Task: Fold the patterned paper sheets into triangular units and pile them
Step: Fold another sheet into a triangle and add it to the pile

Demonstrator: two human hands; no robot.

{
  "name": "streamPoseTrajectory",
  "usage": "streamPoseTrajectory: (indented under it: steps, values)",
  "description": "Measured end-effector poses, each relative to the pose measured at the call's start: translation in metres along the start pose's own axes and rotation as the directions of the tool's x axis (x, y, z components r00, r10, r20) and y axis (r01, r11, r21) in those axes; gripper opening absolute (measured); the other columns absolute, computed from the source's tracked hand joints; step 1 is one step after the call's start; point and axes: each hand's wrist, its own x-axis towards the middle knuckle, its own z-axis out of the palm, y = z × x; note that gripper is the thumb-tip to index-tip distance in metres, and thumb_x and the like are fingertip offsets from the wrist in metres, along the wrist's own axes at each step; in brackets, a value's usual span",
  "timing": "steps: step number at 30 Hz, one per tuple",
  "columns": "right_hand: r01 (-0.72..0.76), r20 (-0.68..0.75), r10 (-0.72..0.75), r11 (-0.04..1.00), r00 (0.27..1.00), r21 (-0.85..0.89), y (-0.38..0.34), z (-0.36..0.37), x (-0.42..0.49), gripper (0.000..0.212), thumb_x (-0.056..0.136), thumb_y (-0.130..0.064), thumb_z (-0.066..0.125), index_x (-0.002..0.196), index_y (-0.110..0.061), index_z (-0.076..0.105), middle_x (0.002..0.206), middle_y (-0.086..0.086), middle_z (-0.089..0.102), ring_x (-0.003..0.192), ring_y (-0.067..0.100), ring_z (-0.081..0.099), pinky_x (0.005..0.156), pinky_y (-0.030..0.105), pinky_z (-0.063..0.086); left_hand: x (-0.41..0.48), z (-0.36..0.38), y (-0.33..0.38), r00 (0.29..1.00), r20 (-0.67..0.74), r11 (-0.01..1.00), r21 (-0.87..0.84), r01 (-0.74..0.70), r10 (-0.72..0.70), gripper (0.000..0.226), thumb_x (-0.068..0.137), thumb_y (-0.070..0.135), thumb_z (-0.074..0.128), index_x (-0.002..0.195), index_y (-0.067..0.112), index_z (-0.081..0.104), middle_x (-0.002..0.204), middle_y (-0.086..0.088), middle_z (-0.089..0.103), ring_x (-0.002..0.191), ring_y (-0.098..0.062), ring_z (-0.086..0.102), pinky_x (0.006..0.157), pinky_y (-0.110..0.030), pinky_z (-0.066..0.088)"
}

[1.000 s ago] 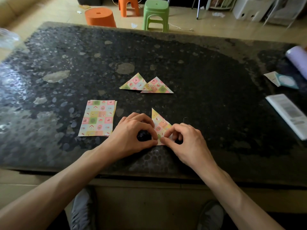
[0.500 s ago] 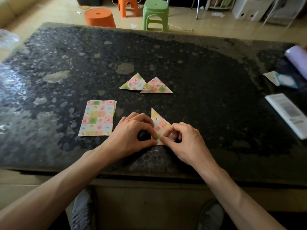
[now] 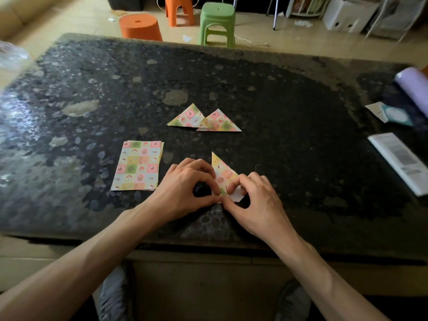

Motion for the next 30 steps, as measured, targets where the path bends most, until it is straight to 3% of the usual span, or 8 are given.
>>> streamPoseTrajectory:
  steps: [15, 22, 30]
  values:
    - [-0.047, 0.015, 0.047, 0.999, 0.999, 0.0, -0.003, 0.0, 0.001, 0.025, 0.087, -0.054, 0.073, 0.095, -0.035, 0.06, 0.09, -0.017, 0.043, 0.094, 0.007, 0.044, 0.079, 0.026, 0.04, 0.002, -0.005, 0.0, 0.998, 0.059, 0.998, -0.048, 0.037, -0.034, 0.012, 0.08, 0.055, 0.076, 0.091, 0.049, 0.073, 0.117, 0.026, 0.055, 0.123, -0.002, 0.041, 0.1, -0.039, 0.037]
    - [-0.053, 0.023, 0.053, 0.998, 0.998, 0.02, -0.003, -0.002, 0.001, 0.02, 0.088, -0.051, 0.073, 0.095, -0.036, 0.061, 0.091, -0.016, 0.045, 0.095, 0.007, 0.045, 0.082, 0.027, 0.042, 0.003, -0.009, -0.007, 0.994, 0.107, 0.996, -0.079, 0.032, -0.023, 0.018, 0.083, 0.038, 0.081, 0.098, 0.047, 0.077, 0.121, 0.027, 0.055, 0.125, -0.003, 0.043, 0.107, -0.046, 0.038]
    - [-0.054, 0.007, 0.054, 0.998, 0.999, 0.032, -0.003, 0.0, 0.0, 0.02, 0.088, -0.052, 0.073, 0.094, -0.036, 0.063, 0.091, -0.016, 0.045, 0.096, 0.007, 0.045, 0.082, 0.027, 0.041, 0.002, -0.007, -0.004, 0.997, 0.08, 0.997, -0.07, 0.031, -0.025, 0.012, 0.084, 0.048, 0.077, 0.095, 0.047, 0.076, 0.119, 0.026, 0.056, 0.124, -0.002, 0.043, 0.104, -0.042, 0.038]
